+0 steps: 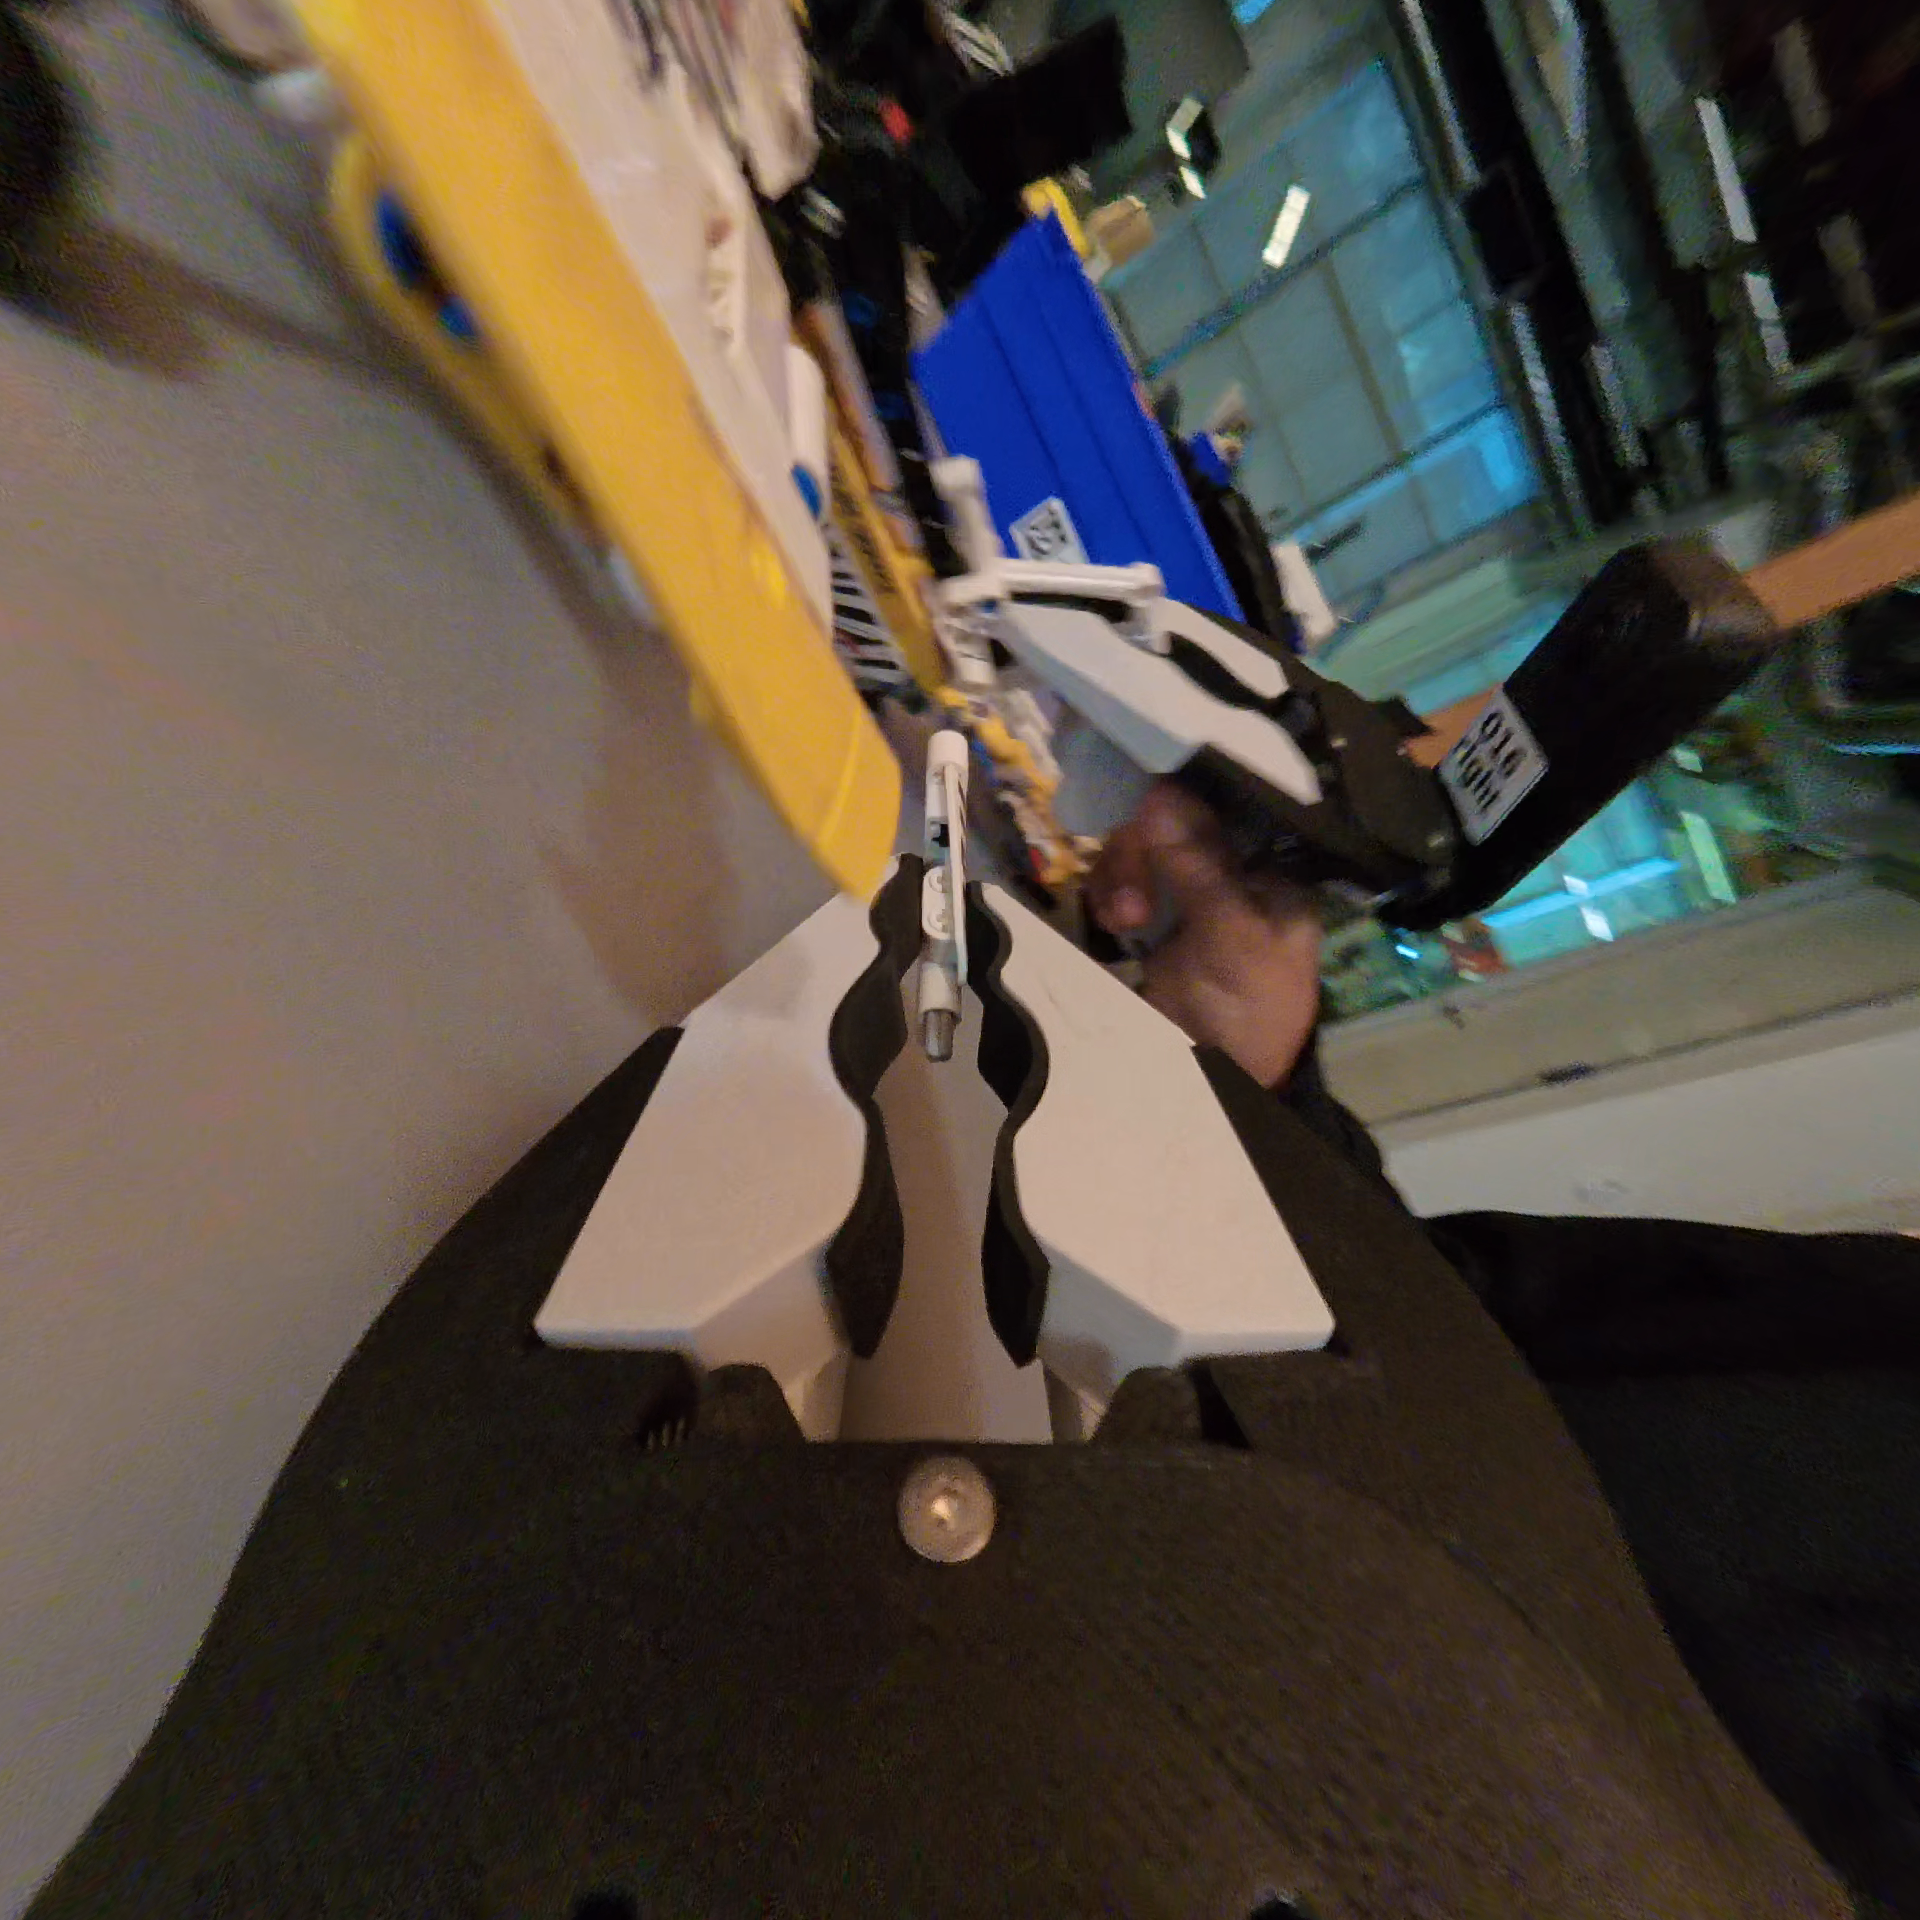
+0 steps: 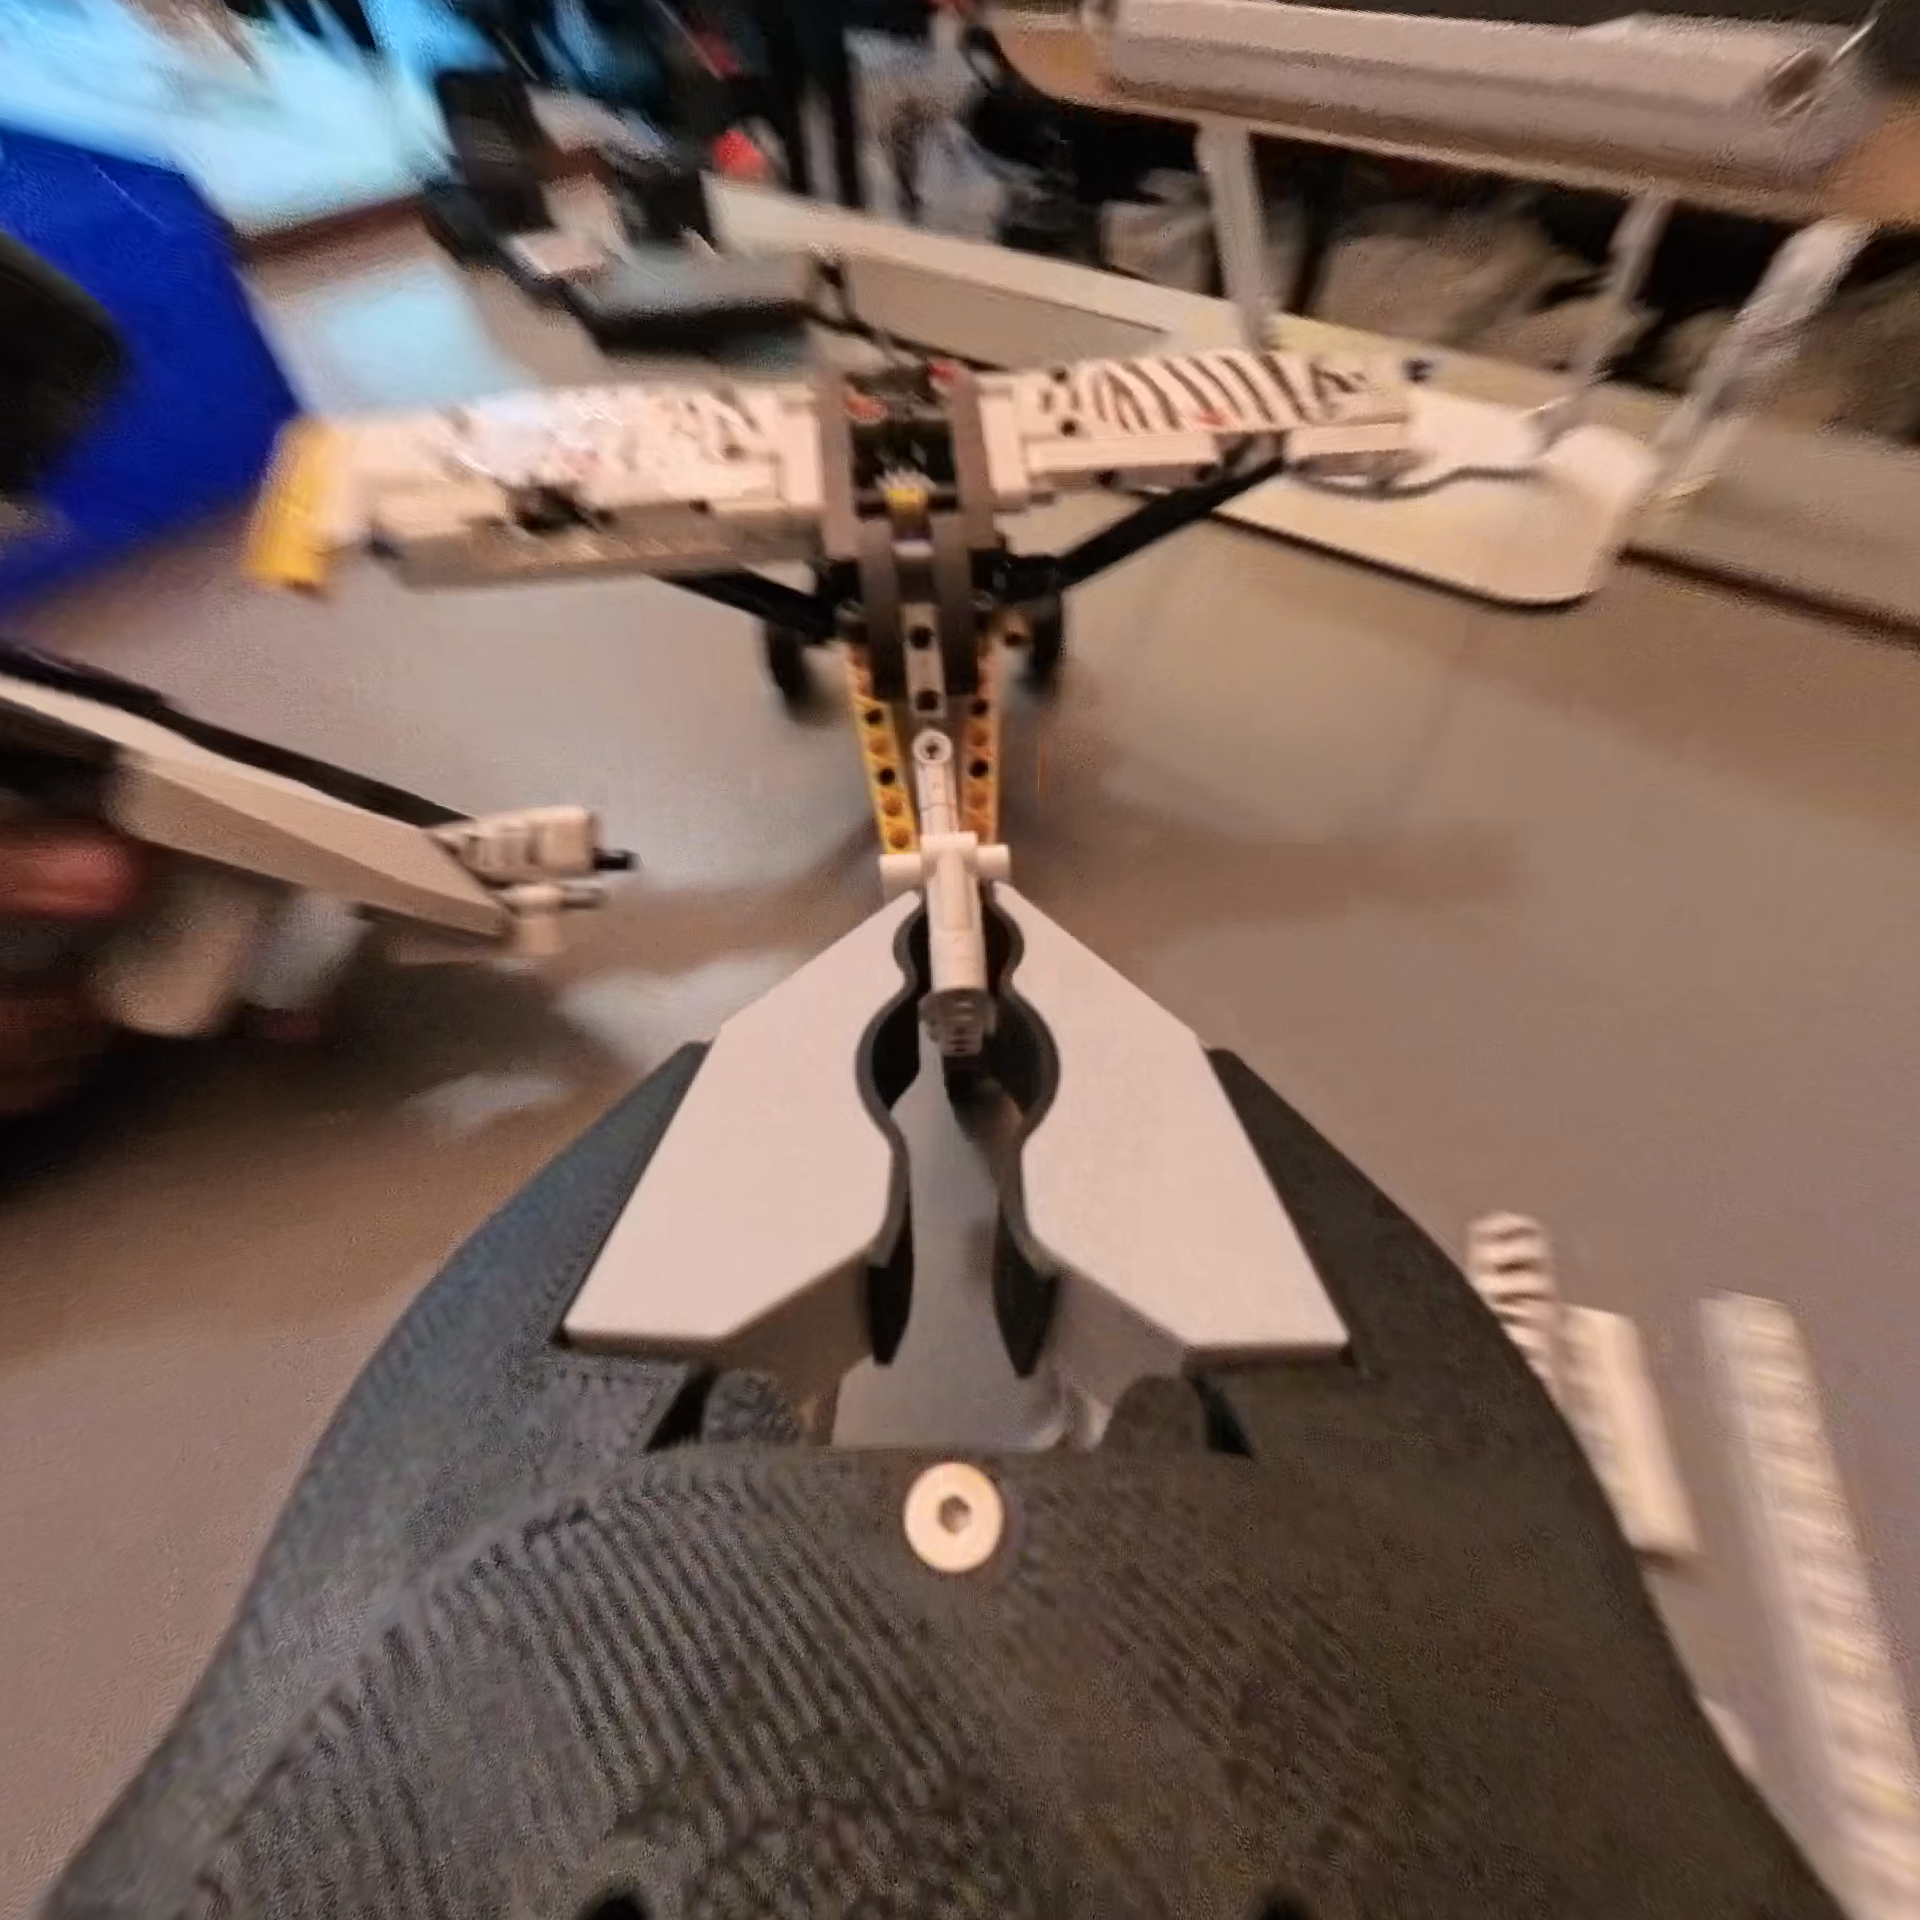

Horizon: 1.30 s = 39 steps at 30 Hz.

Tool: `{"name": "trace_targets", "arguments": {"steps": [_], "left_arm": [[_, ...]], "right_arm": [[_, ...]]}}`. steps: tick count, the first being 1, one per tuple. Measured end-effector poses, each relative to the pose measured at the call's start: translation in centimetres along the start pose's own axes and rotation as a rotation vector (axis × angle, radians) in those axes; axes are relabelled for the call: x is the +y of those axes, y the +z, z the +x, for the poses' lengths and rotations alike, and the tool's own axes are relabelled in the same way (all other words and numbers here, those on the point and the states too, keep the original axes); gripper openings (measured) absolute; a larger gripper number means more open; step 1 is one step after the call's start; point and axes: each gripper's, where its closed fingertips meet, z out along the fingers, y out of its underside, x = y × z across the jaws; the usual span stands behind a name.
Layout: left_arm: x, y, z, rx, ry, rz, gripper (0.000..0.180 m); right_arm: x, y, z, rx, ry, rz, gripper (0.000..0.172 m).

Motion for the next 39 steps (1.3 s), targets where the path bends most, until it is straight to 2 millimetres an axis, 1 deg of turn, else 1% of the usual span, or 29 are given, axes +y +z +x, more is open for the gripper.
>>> {"name": "trace_targets", "arguments": {"steps": [1, 2, 4, 6, 10, 11, 13, 14, 18, 22, 25, 28, 30, 31, 33, 35, 36, 37, 39], "left_arm": [[0.0, -0.9, -0.6, -0.053, 0.03, 0.014, 0.004], [0.1, -1.4, -0.8, -0.074, 0.043, 0.022, 0.004], [0.2, -1.7, -0.4, -0.05, 0.033, 0.031, 0.004], [0.2, -1.8, 0.0, -0.018, 0.031, 0.037, 0.005], [-0.2, -2.4, 0.7, 0.043, 0.012, 0.073, 0.004], [-0.1, -2.4, 0.8, 0.047, 0.02, 0.074, 0.004], [0.1, -2.3, 1.0, 0.047, 0.037, 0.068, 0.004], [0.3, -2.2, 1.3, 0.054, 0.044, 0.067, 0.004], [0.7, -2.2, 2.0, 0.066, 0.067, 0.08, 0.004], [1.2, -2.0, 2.5, 0.039, 0.13, 0.1, 0.004], [1.2, -1.7, 3.7, 0.08, 0.151, 0.145, 0.003], [1.8, -0.8, 4.8, 0.116, 0.164, 0.146, 0.004], [2.7, 0.4, 5.5, 0.129, 0.159, 0.103, 0.004], [3.3, 1.1, 6.1, 0.161, 0.165, 0.07, 0.004], [4.4, 2.6, 7.4, 0.217, 0.191, 0.012, 0.004], [5.1, 3.9, 8.4, 0.251, 0.235, -0.021, 0.004], [5.2, 4.5, 9.0, 0.279, 0.249, -0.028, 0.005], [5.3, 5.0, 9.5, 0.307, 0.256, -0.029, 0.005], [5.6, 5.8, 10.2, 0.338, 0.261, -0.031, 0.005]], "right_arm": [[-0.1, -0.1, -0.8, -0.058, 0.055, 0.022, 0.005], [0.2, 0.1, -1.4, -0.053, 0.031, 0.015, 0.005], [0.0, 0.6, -2.4, 0.003, -0.09, -0.005, 0.005], [-0.1, 1.1, -2.7, 0.025, -0.155, -0.02, 0.005], [-0.1, 1.0, -2.9, -0.024, -0.075, 0.0, 0.007], [0.0, 0.9, -3.0, -0.034, -0.065, -0.002, 0.01], [0.0, 0.7, -3.0, -0.04, -0.064, -0.002, 0.024], [-0.1, 0.5, -3.1, -0.041, -0.069, 0.002, 0.027], [-0.2, -0.9, -3.4, -0.051, -0.059, 0.017, 0.042], [-0.8, -3.4, -3.5, -0.068, -0.045, 0.067, 0.046], [-1.2, -5.7, -3.9, -0.101, -0.069, 0.12, 0.045], [-0.8, -7.7, -4.6, -0.153, -0.142, 0.153, 0.042], [-0.1, -8.8, -4.9, -0.174, -0.202, 0.162, 0.04], [0.2, -9.2, -5.1, -0.19, -0.225, 0.166, 0.039], [0.8, -10.2, -5.6, -0.243, -0.233, 0.173, 0.034], [0.9, -11.4, -5.8, -0.291, -0.202, 0.215, 0.028], [0.9, -11.9, -5.5, -0.289, -0.198, 0.239, 0.026], [1.0, -12.4, -4.9, -0.248, -0.218, 0.259, 0.024], [1.1, -13.3, -3.4, -0.115, -0.3, 0.304, 0.021]]}}
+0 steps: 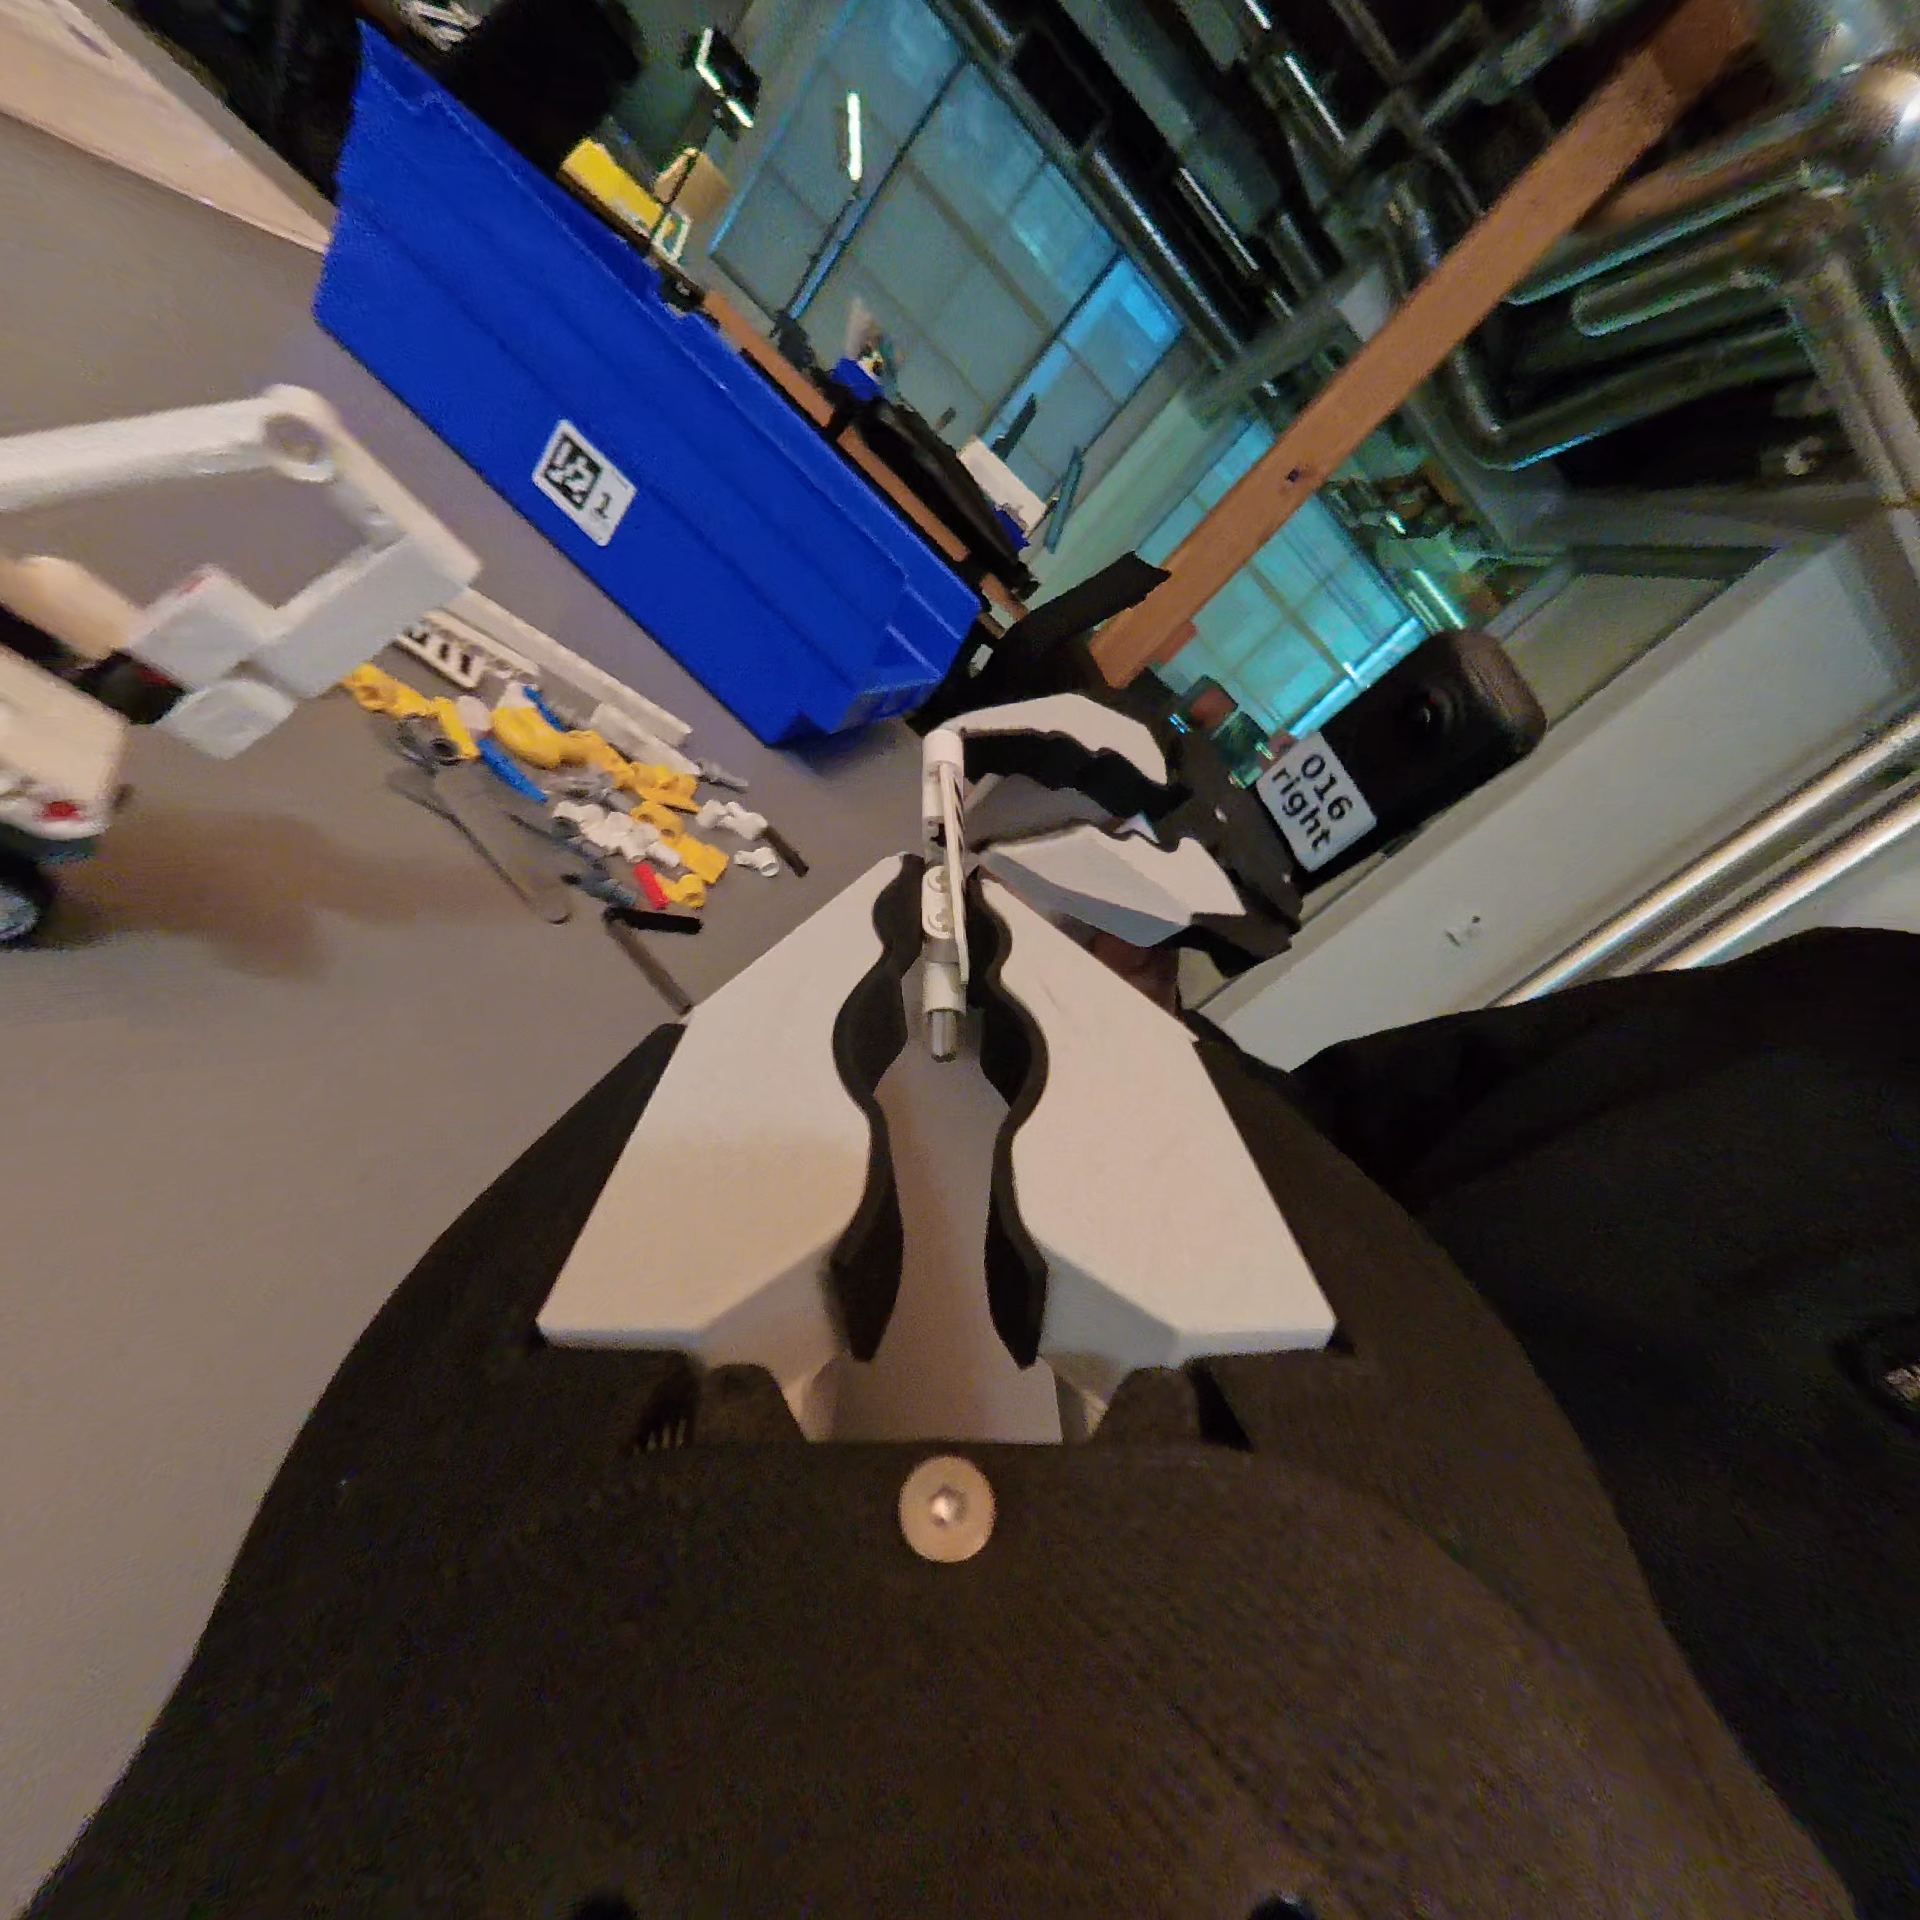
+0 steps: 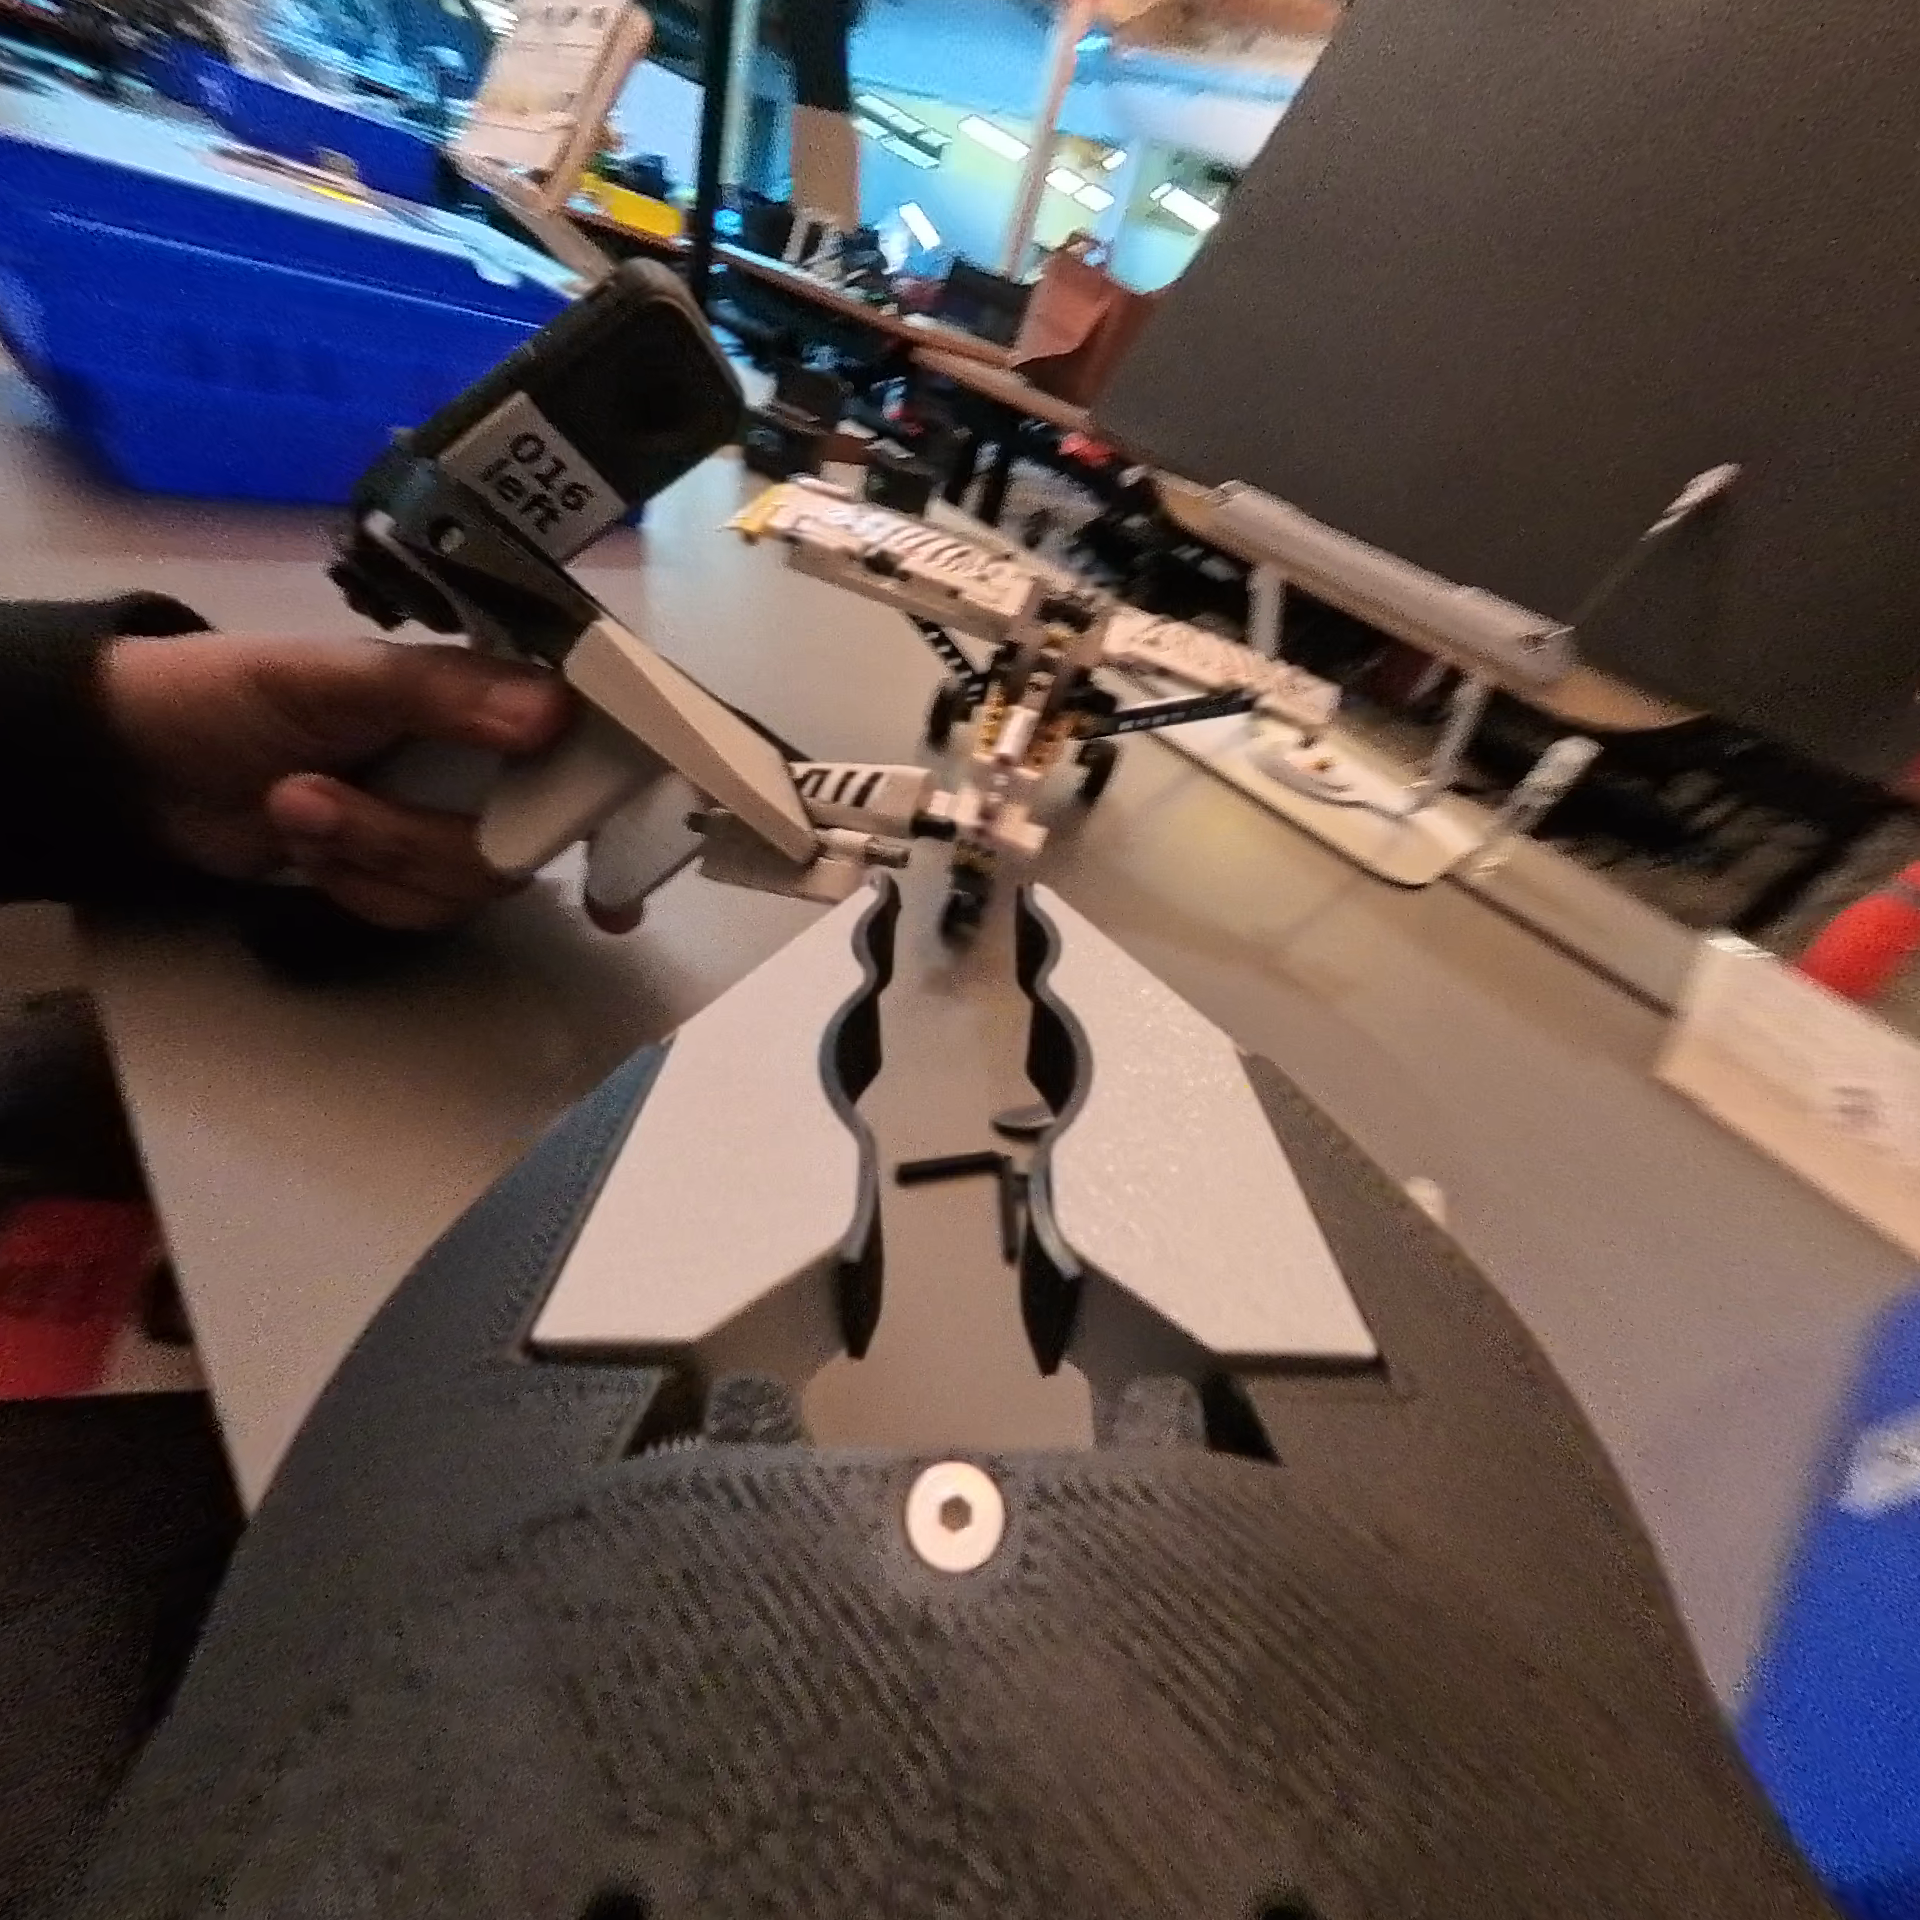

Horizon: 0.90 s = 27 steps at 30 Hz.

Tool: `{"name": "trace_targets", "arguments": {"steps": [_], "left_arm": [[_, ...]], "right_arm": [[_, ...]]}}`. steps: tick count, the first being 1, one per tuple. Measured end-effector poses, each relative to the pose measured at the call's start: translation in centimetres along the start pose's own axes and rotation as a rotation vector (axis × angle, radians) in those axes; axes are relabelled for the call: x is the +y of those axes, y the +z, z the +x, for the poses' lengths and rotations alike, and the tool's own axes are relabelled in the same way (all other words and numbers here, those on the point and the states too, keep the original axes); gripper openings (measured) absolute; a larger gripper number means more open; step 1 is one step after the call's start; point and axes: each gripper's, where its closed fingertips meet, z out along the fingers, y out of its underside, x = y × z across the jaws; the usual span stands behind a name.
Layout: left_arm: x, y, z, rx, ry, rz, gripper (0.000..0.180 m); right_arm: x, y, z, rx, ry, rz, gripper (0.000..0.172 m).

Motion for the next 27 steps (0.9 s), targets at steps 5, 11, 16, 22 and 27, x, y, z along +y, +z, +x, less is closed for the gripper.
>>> {"name": "trace_targets", "arguments": {"steps": [5, 11, 16, 22, 27], "left_arm": [[0.9, 1.7, 0.9, 0.044, 0.017, -0.046, 0.004], [1.1, 2.4, 1.8, 0.091, 0.029, -0.042, 0.004], [1.1, 2.3, 2.2, 0.113, 0.04, -0.038, 0.004], [1.1, 2.2, 2.4, 0.116, 0.036, -0.022, 0.004], [1.0, 2.1, 2.4, 0.118, 0.029, -0.012, 0.003]], "right_arm": [[-0.7, -2.0, 0.3, 0.016, 0.009, 0.103, 0.02], [-1.8, -2.8, 0.6, -0.208, 0.368, 0.221, 0.028], [-2.1, -1.9, 0.1, -0.397, 0.732, 0.25, 0.031], [-2.2, -0.7, -0.7, -0.518, 0.925, 0.261, 0.007], [-2.2, -0.6, -0.7, -0.541, 0.951, 0.264, 0.004]]}}
